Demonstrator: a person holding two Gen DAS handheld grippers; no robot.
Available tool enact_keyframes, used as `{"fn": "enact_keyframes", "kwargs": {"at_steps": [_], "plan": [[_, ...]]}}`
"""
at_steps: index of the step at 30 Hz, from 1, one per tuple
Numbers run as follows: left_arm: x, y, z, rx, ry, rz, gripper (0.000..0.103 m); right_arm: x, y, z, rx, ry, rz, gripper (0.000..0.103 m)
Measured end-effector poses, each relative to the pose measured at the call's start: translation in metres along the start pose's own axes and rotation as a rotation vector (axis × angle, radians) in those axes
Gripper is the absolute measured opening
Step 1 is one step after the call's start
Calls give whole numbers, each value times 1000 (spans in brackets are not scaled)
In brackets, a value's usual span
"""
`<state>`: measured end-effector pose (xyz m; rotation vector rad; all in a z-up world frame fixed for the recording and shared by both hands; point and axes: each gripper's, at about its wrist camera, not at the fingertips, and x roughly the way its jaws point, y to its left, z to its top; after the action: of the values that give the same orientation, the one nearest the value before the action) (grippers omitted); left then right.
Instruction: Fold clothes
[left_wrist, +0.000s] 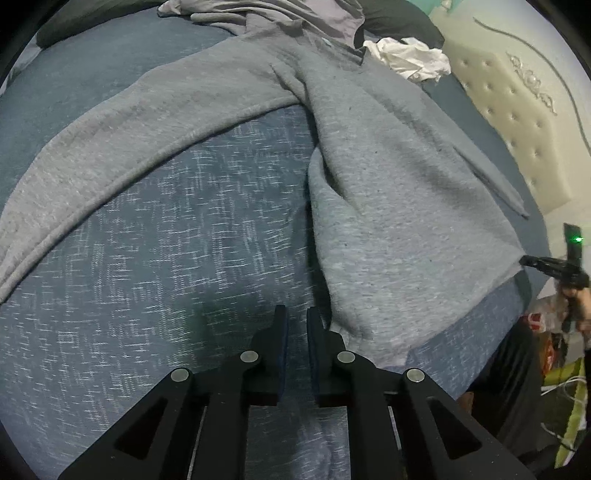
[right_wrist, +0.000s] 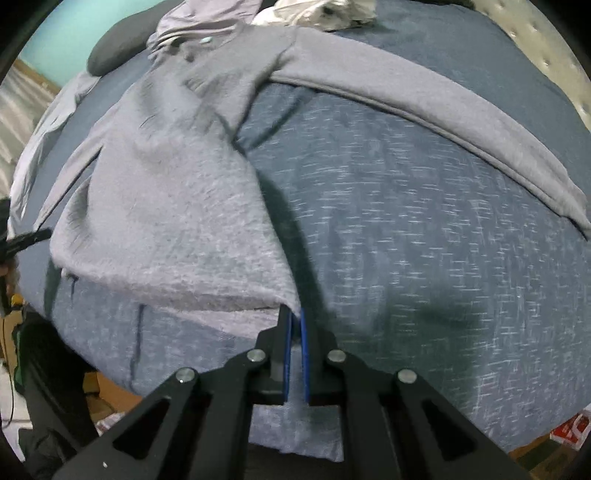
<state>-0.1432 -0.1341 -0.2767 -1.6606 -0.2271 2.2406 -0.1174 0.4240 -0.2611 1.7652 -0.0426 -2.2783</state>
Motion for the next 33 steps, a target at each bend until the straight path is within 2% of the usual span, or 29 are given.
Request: {"fn": "enact_keyframes", "kwargs": {"at_steps": [4,11,15,18,21,22,24,28,33], "plan": [[10,-9,0,4,18,-53,15,-5,-9,1,17,-15,-29,4],[30,-33,4,48,36,-82,20,-12,-24,1,57,-34,-75,4],[39,-37,11,24,28,-125,28,-15,-27,-5,54,-36,-59,4],[47,-43,15,24,25,-139,28,-15,-27,-6,52,-33,-48,4],[52,-49,12,32,31,-136,25,-14,-28,-5,54,-32,-33,4],[55,-52,12,35,40,-138,15,-14,-27,-5,54,-33,-30,4],[53,-57,8,55,38,-131,5,-13,-26,-5,51,-36,-23,5],[33,-66,9,93,-1,-115,4,-14,-26,-7,55,-47,-1,5],[-18,-67,12,118,-68,-128,3,-23,-25,-6,59,-75,27,5]]}}
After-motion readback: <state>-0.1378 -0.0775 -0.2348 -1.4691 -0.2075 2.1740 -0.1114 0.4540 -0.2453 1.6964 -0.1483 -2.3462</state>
